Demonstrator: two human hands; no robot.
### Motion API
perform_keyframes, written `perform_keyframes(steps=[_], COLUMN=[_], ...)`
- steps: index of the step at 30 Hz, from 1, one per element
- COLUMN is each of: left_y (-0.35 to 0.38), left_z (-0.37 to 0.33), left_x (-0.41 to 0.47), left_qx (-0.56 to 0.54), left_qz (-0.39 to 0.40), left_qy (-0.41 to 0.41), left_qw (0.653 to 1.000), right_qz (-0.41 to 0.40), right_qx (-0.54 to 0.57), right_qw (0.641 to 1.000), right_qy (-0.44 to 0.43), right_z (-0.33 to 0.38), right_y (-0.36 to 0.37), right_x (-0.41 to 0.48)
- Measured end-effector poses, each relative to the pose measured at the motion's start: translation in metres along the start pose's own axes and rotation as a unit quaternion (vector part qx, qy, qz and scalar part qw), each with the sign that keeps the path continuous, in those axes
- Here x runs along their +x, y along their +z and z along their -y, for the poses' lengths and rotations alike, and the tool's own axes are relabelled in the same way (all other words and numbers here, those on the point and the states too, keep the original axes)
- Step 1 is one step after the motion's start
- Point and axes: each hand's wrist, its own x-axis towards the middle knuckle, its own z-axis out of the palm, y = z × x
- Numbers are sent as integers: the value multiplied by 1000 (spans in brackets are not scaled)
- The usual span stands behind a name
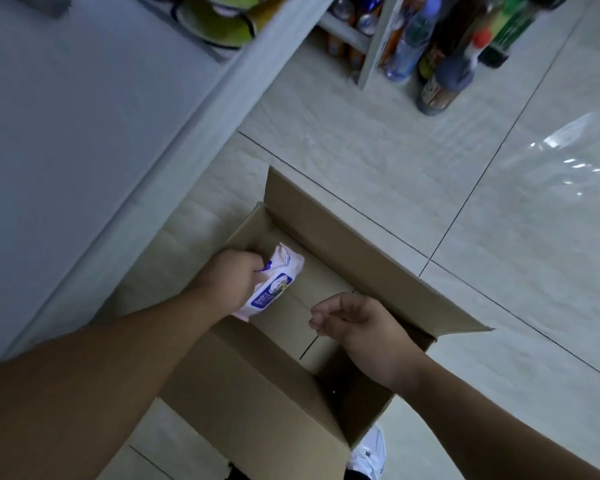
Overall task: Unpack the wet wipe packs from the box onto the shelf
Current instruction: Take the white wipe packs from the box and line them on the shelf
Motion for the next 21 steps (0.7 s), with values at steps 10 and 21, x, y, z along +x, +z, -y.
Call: perform_keyframes(steps=[10, 21], left_y=[-117, -275], left_z=[-82, -186], left_x=[-97, -273], left_qx=[-15, 73], left_qz=[-23, -19], left_qy=[34, 94], left_qw=[999, 993], right_qz=[-44, -83], right_qx=[-31, -100], right_qw=[995, 980], right_qy=[-80, -148], right_z=[90, 209], right_y=[-44, -85], right_x=[-92, -264])
